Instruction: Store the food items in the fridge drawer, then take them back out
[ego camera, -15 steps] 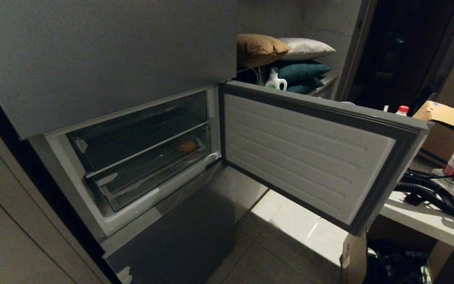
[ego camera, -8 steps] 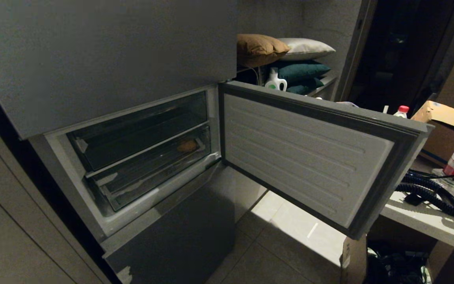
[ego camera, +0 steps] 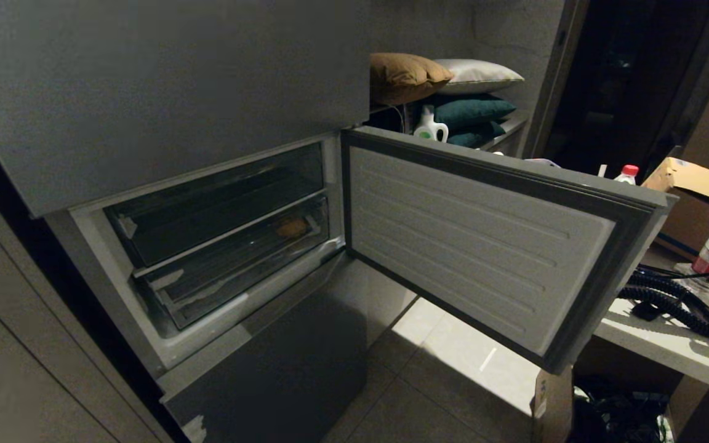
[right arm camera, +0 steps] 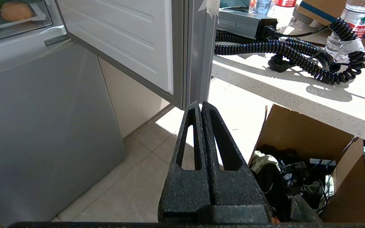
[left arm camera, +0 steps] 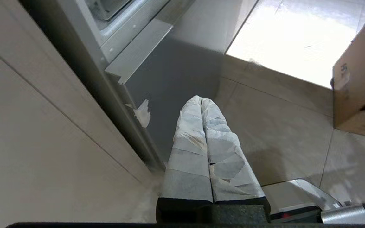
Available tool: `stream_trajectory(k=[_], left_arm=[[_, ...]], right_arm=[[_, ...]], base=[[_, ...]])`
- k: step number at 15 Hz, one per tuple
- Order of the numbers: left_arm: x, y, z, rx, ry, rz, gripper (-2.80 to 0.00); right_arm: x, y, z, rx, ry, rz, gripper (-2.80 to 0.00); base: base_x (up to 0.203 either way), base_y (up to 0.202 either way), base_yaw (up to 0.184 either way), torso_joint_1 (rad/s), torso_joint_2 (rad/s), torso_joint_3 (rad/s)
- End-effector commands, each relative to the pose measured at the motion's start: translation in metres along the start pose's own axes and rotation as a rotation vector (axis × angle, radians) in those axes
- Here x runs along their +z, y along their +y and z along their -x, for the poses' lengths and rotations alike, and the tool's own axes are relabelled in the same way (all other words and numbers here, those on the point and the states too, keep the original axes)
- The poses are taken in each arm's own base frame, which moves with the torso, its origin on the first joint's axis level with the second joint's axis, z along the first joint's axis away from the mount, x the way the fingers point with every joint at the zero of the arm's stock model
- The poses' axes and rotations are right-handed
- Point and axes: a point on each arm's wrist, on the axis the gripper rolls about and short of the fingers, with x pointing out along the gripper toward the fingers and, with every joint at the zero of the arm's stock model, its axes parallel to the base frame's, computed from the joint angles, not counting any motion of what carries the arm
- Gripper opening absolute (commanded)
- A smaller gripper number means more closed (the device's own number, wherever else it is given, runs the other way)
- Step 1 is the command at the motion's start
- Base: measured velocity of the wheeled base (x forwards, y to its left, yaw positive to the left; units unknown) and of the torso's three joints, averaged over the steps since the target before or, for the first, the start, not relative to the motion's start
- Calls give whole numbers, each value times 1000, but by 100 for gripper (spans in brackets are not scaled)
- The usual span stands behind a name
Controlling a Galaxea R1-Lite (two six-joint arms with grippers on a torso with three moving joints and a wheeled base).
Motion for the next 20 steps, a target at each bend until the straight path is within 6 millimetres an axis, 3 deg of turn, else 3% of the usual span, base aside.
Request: stream_trajectory(k=[1,6,11,20], left_arm=[[-2,0,4,35,-48,6,-280],[-10,-2,19,94,-269,5,-280],[-9,-2,19,98,-286,109,-280],[-9,-2,19,98,-287,108,-280]], right_arm=[[0,0,0,0,-1,0,-280],[0,0,0,0,-2,4,-280],[0,0,0,1,-2,3,-280],[0,0,0,0,-1,5,-280]], base=[[0,0,0,0,0,0],[0,0,0,0,0,0],[0,0,0,0,0,0],[0,31,0,0,0,1]])
